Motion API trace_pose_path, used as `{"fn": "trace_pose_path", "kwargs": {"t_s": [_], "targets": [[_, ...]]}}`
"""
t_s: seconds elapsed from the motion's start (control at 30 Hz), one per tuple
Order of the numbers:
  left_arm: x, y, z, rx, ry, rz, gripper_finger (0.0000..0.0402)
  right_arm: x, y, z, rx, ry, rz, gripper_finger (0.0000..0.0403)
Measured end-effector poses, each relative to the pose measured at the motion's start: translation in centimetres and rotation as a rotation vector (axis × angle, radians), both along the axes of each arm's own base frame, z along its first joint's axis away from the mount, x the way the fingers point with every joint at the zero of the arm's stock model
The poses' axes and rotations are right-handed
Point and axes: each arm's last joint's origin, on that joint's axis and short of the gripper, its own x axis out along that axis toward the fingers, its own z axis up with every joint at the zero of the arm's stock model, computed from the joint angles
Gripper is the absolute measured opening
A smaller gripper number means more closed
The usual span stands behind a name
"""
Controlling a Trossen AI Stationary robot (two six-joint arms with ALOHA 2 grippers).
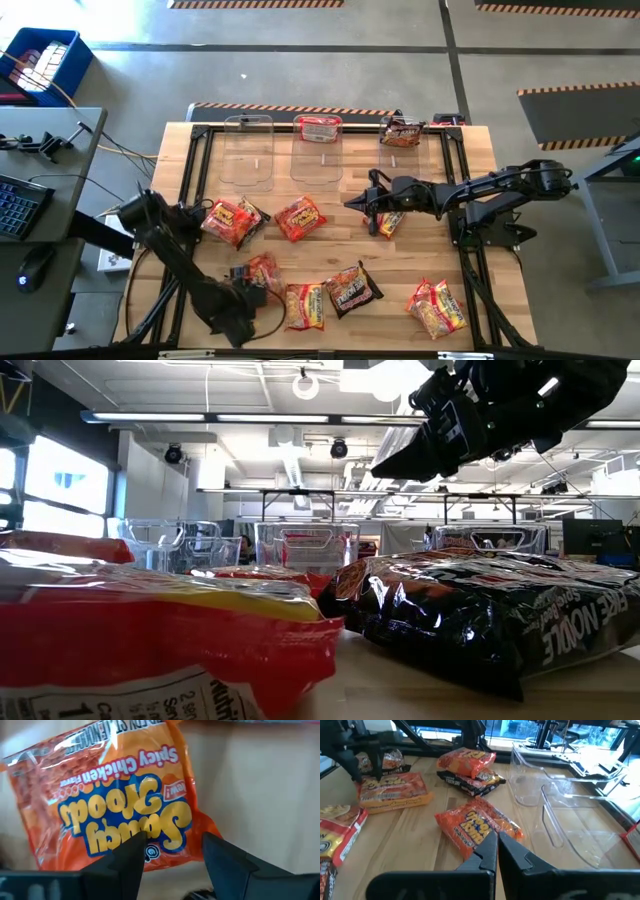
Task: Sort Maruchan noodles
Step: Put the orange noodle pack into the left transparent bin
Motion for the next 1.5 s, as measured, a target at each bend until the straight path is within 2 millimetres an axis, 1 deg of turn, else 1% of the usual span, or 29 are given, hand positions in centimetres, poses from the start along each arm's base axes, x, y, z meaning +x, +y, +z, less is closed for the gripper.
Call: {"fn": "trace_pose_path", "kwargs": {"t_s": [0.07,0.13,0.2,0.33,0.37,0.47,0.57,0.63,0.73,0.87,0.97,1.07,1.13,1.27,1.43,1.5], "targets": [[0.2,-0.2,0.0,0.023,0.013,0.014,0.0167,0.0,0.0,0.0,0.0,-0.004,0.0,0.0],[0.3,-0.3,0.1,0.038,0.021,0.018,0.0142,0.0,0.0,0.0,0.005,-0.004,-0.002,0.0],[0.1,-0.3,0.1,0.049,0.042,0.0,0.0107,0.0,0.0,0.1,0.007,-0.01,-0.002,0.0],[-0.3,-0.1,0.4,0.077,0.081,-0.063,0.0023,0.0,0.0,0.1,0.043,-0.017,-0.011,0.0],[-0.4,0.0,0.4,0.092,0.093,-0.08,0.0012,0.0,0.0,0.1,0.06,-0.018,-0.009,0.0],[-0.7,0.5,0.5,0.162,0.148,-0.148,0.0009,0.1,0.1,0.3,0.119,-0.033,-0.013,0.0006],[-0.9,1.2,0.6,0.265,0.185,-0.226,0.0002,0.1,0.2,0.2,0.177,-0.029,0.006,0.0026],[-0.9,1.8,0.8,0.345,0.203,-0.272,0.0001,0.1,0.3,0.2,0.223,-0.026,0.035,0.0048],[-0.5,2.4,1.7,0.453,0.204,-0.339,0.0,0.1,0.5,0.3,0.302,-0.018,0.073,0.0092],[0.2,2.6,3.0,0.592,0.175,-0.448,0.0,0.2,0.6,0.0,0.394,0.0,0.104,0.015],[0.9,2.5,3.8,0.662,0.149,-0.534,0.0,0.7,0.7,-0.7,0.443,0.022,0.131,0.0181],[1.5,2.4,4.3,0.692,0.141,-0.582,0.0,2.1,0.8,-1.7,0.484,0.059,0.177,0.0197],[1.9,2.3,4.6,0.707,0.128,-0.609,0.0,3.5,0.9,-2.2,0.494,0.073,0.221,0.02],[2.4,1.9,4.9,0.737,0.091,-0.671,0.0,7.1,1.1,-3.1,0.47,0.102,0.339,0.0202],[2.9,1.5,4.9,0.759,0.058,-0.729,0.0,11.9,0.7,-2.3,0.448,0.111,0.507,0.0202],[3.0,1.5,4.9,0.776,0.058,-0.742,0.0,13.4,0.3,-2.0,0.434,0.138,0.557,0.0202]]}}
